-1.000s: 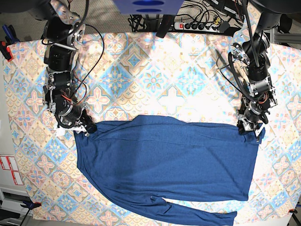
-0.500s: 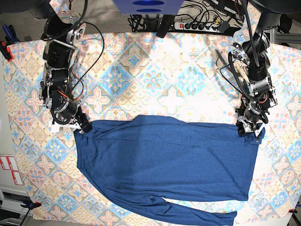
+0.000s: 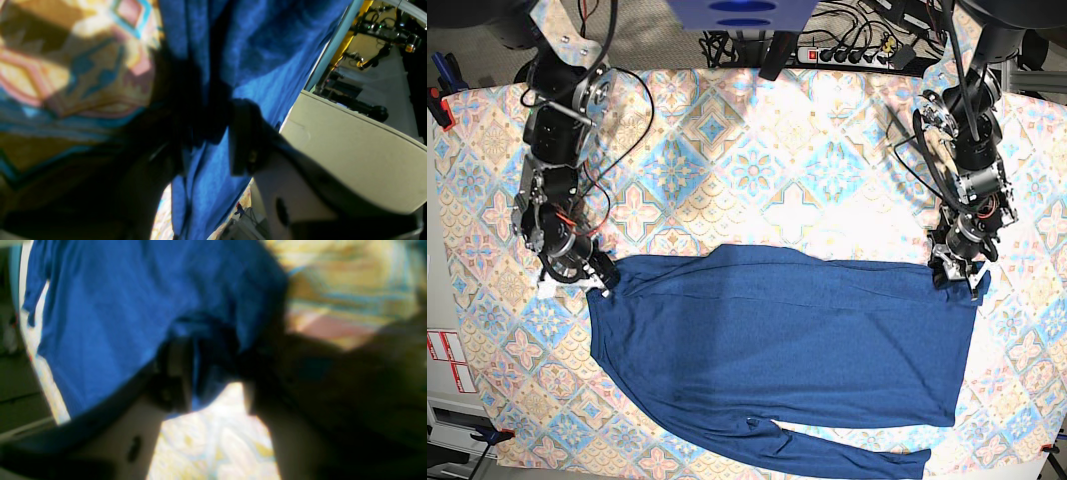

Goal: Fold the T-shirt properly

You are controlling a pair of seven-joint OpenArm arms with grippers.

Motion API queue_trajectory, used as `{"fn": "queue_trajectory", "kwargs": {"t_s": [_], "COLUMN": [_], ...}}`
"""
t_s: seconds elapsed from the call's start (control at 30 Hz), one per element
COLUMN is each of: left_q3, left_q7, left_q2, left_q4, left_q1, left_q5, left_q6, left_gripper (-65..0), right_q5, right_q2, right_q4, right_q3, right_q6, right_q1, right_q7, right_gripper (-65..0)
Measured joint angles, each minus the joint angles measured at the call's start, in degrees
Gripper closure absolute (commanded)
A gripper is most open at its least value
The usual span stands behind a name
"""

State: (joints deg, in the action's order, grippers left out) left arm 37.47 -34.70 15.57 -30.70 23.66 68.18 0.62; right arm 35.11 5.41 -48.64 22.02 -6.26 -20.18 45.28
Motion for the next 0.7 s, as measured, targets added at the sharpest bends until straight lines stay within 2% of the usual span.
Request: {"fn": "queue_trajectory", "kwargs": {"t_s": [0.07,0.23,0.37,0.7], "left_q3": [0.0,0.0,0.0,0.0], "left_q7": [0.02,0.02,0.02,0.0], "left_q2": [-0.02,-0.02,0.11,0.94], "left_q4": [0.0,0.0,0.0,0.0], "left_q1": [0.02,0.0,0.0,-0.04], "left_q5": [-0.04,-0.2,-0.24,-0.39], "left_q6": [0.0,0.0,0.02,-0.04], "left_gripper": [-13.2,-11.8,-1.3,0.0], "right_q5": [0.28,1.05,0.61,8.87], "right_q2": [0.02,0.15,0.15,0.5], "right_q4": [1.55,4.5,4.44,4.37], "right_q3": [-0.11,0.44,0.44,0.42], "right_q6": [-0.37,-1.07,-1.75,-3.8], "right_q1": [-0.42,-0.15,-0.28,3.08], "right_q7": [-0.28,-1.16,-0.87,-0.44], "right_gripper": [-14.4,-9.3,-4.6,-4.0]}}
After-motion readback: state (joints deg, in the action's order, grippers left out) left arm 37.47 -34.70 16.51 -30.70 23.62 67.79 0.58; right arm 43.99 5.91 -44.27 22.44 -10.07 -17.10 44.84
